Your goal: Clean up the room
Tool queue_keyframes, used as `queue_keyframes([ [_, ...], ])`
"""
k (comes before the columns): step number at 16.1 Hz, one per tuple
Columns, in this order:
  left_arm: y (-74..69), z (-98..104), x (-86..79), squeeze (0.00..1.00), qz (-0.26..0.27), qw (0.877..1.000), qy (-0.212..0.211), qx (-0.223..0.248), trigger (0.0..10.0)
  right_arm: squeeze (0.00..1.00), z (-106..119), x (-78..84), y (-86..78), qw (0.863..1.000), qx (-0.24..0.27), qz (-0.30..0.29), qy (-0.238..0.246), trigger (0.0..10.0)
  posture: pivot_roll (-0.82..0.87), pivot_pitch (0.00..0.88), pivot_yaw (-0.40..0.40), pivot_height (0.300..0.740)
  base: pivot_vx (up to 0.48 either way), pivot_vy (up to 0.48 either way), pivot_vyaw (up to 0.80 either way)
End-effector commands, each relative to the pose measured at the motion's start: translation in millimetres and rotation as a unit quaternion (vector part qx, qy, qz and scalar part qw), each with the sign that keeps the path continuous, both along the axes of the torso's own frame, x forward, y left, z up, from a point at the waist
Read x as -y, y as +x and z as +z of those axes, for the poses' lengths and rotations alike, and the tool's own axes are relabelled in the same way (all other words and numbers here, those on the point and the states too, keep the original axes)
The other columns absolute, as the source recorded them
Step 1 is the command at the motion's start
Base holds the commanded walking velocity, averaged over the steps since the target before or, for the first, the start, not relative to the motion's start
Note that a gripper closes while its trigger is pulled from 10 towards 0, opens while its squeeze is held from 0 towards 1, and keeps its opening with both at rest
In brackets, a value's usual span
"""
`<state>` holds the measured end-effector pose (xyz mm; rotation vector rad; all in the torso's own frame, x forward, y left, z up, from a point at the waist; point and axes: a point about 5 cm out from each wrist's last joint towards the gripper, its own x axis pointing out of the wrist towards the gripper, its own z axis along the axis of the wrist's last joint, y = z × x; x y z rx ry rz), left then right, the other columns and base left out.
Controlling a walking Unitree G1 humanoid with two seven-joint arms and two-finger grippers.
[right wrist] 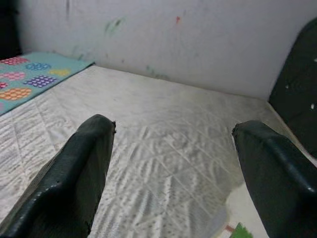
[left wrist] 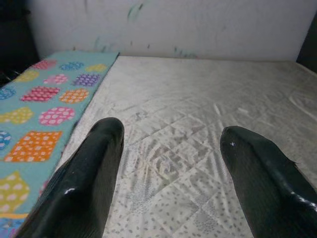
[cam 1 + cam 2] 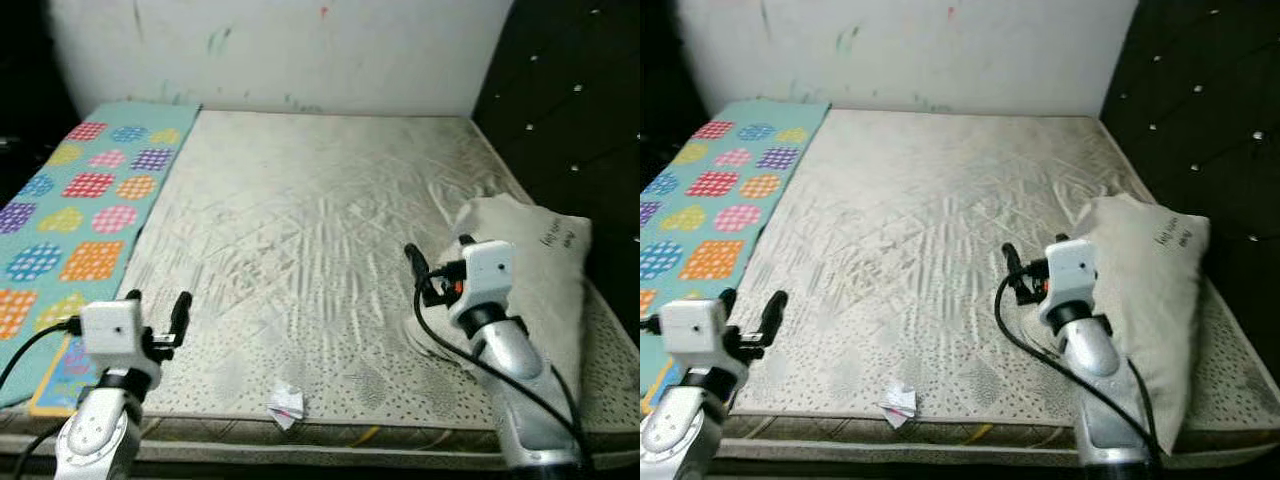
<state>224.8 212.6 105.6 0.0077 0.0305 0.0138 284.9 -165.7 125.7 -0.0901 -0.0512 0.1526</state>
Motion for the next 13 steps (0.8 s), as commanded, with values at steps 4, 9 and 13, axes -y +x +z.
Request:
queue_keyframes([
  [4, 0.6, 0.4, -2.9, 0.00, 0.010, 1.000, -0.010, 0.001, 10.0, 0.00, -16.5, 34.4, -17.8, 0.997, -0.028, -0.067, -0.007, 10.0, -0.09, 0.000, -0.025, 0.740, 0.000, 0.000, 0.00],
  [9, 1.0, -3.2, 1.0, 0.00, 0.012, 0.999, -0.030, -0.007, 10.0, 0.00, -16.0, 34.8, -18.4, 0.998, -0.036, -0.058, -0.016, 10.0, -0.11, 0.000, -0.032, 0.740, 0.000, 0.000, -0.26],
  [13, -0.4, 0.5, 1.4, 0.00, 0.008, 1.000, -0.027, -0.008, 10.0, 0.00, -11.4, 28.0, -15.9, 0.999, -0.027, -0.044, -0.013, 10.0, -0.09, 0.023, -0.032, 0.740, 0.000, 0.000, -0.79],
])
